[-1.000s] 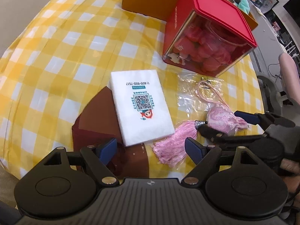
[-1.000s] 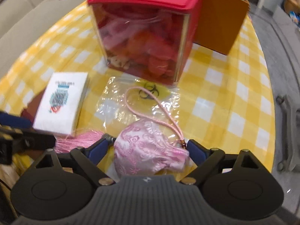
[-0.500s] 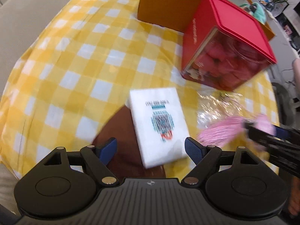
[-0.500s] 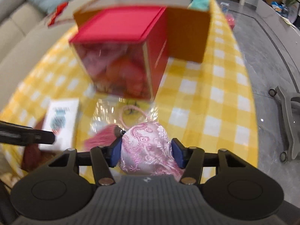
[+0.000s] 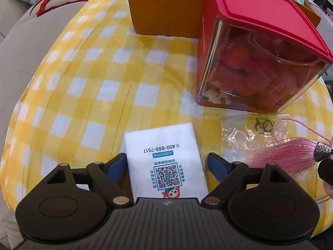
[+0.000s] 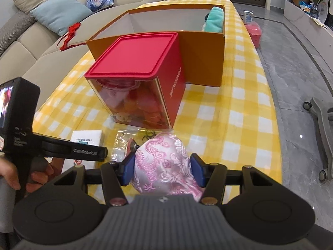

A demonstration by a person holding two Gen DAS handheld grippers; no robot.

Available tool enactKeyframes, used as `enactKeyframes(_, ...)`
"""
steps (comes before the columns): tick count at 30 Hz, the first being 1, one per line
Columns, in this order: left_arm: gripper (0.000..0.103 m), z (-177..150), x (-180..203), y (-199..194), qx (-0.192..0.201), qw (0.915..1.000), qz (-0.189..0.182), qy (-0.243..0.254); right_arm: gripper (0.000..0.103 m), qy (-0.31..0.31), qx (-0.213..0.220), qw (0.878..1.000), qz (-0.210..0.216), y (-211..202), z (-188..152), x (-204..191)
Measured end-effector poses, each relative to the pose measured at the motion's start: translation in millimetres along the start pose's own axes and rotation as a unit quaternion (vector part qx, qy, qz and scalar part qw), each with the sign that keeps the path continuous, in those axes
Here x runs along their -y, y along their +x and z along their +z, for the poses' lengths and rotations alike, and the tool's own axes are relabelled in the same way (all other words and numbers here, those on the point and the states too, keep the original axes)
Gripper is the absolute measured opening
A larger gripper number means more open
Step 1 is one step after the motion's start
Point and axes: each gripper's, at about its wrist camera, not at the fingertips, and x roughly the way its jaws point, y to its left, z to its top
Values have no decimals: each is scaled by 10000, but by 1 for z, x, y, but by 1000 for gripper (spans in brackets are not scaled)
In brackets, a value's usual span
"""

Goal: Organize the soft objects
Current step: 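Grasp the pink patterned pouch with the right gripper while the left approaches the white card, then carry the pink pouch over the orange box while the left gripper carries the white card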

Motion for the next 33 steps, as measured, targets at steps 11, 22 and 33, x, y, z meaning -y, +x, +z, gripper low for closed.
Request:
enactKeyframes(11, 94, -6, -2, -5, 221, 9996, -85, -126, 56, 65, -52, 10000, -2, 3, -1, 4)
enactKeyframes(22, 72, -6, -8, -10, 218, 9992, -285, -191, 56, 96, -159, 9998, -38, 8, -4, 1)
enactKeyframes(33, 73, -11, -10, -49, 904, 9957, 142, 101, 56, 223, 22, 9997, 101, 1, -1, 6)
